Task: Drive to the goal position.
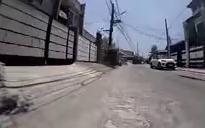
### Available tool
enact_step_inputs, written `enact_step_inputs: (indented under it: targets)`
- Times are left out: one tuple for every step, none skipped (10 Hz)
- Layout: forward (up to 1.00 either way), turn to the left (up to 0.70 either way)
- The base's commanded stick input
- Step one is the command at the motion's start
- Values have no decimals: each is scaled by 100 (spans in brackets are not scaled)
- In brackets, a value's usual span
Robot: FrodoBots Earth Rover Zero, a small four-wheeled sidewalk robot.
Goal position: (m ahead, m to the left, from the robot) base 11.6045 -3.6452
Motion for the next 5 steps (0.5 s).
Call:
enact_step_inputs:
  targets:
    - [100,0]
    - [100,0]
    - [100,0]
    - [100,0]
    - [100,0]
